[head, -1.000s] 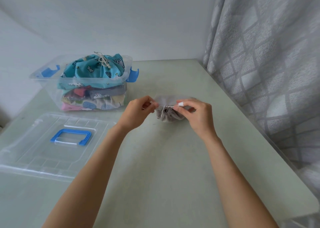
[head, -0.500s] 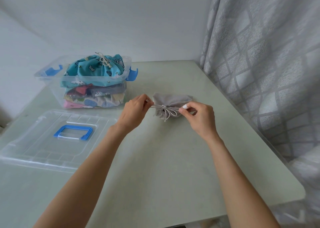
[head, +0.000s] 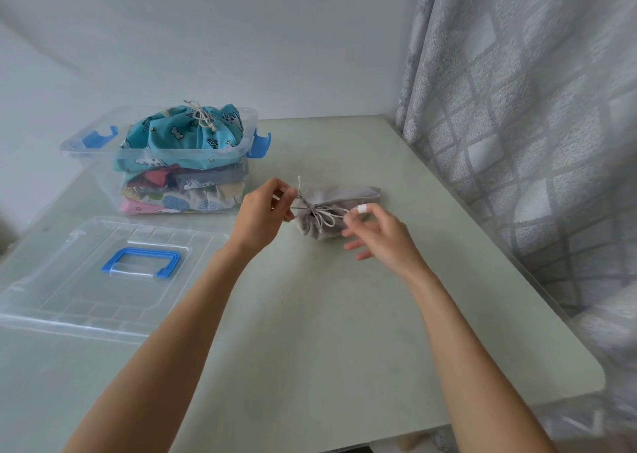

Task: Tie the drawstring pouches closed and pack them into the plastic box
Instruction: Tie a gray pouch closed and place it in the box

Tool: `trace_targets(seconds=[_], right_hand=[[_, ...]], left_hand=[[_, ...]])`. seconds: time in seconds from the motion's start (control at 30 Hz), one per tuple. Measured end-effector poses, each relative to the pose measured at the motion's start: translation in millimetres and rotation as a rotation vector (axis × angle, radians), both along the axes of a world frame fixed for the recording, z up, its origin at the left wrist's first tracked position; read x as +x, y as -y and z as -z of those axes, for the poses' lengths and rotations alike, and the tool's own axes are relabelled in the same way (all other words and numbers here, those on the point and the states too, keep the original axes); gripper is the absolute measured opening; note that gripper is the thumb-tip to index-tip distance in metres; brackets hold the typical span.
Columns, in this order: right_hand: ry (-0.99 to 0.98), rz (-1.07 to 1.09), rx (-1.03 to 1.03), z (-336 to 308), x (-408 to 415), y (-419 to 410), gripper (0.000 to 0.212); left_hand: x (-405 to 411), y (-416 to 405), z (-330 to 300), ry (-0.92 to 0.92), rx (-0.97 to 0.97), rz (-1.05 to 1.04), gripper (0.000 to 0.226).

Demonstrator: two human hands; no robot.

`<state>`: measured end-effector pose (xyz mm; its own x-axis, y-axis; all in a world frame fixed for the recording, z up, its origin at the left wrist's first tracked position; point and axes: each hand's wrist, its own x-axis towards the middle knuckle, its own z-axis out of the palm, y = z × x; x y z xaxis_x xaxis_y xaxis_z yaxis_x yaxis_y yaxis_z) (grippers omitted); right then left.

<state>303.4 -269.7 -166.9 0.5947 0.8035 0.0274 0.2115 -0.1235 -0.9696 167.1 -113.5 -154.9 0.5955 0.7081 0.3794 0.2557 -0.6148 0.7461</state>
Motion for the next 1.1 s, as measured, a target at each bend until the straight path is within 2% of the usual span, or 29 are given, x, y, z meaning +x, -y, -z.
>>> trace_targets(seconds=[0.1,0.2,0.27,0.43,0.63,0.83,1.03,1.07,1.1], right_hand=[[-0.156,0.017,0.072,9.8,-18.2,-9.7,0.032],[-0.235,0.088,0.149,12.2,-26.7,-21.5,0.023],[-0.189,0.116,0.178,11.5,-25.9,-26.5,0.010],[-0.037,0.125,0.182,8.1,-15.6,-18.6,0.016],[0.189,0.117,0.158,9.4,-10.8,-1.5,0.024],[0.311,0.047,0.091,9.3,-9.5,11.4,0.013],[0.365,0.074,0.034,12.2,0.6,19.5,0.006],[0.381,0.071,0.021,12.4,3.7,18.4,0.010],[0.424,0.059,0.002,12.6,5.0,17.0,0.023]], left_hand=[[-1.8,4.9,4.8,0.017,-0.067,0.020,0.016],[-1.1,7.8,13.6,0.057,-0.168,0.036,0.016],[-0.6,7.5,17.5,0.082,-0.204,0.022,0.013],[2.5,9.2,20.7,0.122,-0.148,-0.049,0.013],[7.6,2.1,23.8,0.003,-0.136,0.006,0.015],[5.6,-0.7,31.4,-0.015,-0.166,0.034,0.015],[1.6,11.7,32.1,0.083,-0.264,0.128,0.022],[-0.1,12.6,28.7,0.087,-0.265,0.158,0.019],[-3.1,13.5,25.8,0.074,-0.250,0.181,0.016]])
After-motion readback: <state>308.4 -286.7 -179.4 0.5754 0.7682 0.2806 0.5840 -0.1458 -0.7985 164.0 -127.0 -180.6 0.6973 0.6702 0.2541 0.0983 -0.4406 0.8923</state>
